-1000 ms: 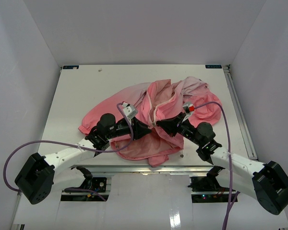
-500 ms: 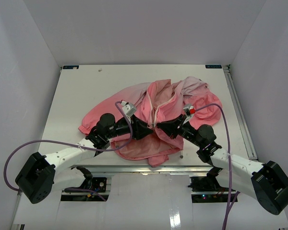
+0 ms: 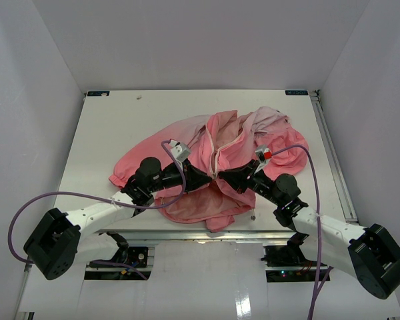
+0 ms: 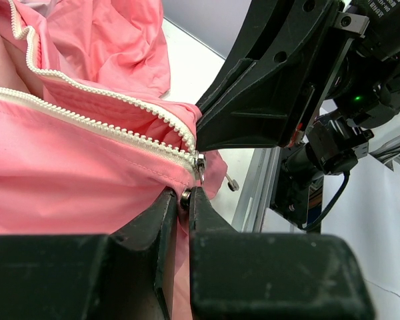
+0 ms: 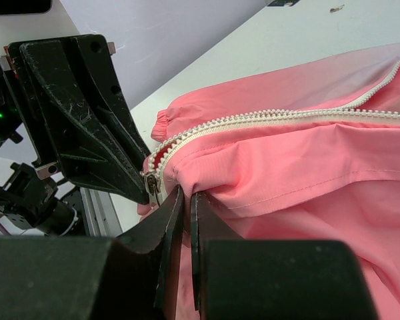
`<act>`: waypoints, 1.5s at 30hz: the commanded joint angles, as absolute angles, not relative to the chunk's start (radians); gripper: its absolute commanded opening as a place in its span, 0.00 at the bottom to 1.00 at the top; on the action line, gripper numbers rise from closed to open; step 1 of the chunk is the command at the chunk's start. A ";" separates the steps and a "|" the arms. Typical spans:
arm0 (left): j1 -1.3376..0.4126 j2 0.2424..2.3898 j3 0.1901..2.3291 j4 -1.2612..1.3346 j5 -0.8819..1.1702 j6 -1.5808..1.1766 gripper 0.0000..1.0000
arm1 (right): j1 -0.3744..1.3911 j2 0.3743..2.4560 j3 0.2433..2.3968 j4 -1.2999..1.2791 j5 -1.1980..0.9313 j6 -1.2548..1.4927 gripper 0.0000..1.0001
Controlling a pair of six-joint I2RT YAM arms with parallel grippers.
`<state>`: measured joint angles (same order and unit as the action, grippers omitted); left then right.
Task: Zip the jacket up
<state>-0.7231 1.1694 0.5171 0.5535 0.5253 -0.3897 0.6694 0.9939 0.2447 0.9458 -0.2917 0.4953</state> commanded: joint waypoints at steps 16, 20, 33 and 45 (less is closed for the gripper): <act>-0.727 1.196 0.536 0.432 0.613 -0.218 0.00 | 0.670 1.055 0.386 0.956 -0.288 0.504 0.08; -0.722 1.191 0.535 0.426 0.589 -0.237 0.00 | 0.669 1.068 0.386 0.941 -0.294 0.497 0.08; -0.557 1.261 0.559 0.490 0.821 -0.506 0.00 | 0.669 1.034 0.462 0.471 -0.250 0.294 0.34; -0.557 1.284 0.567 0.451 0.840 -0.497 0.00 | 0.708 0.974 0.633 0.129 -0.241 0.187 0.47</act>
<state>-0.5591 1.2811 0.5407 0.4621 0.8089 -0.4983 0.6941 1.0039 0.5876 0.1995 -0.2430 0.2205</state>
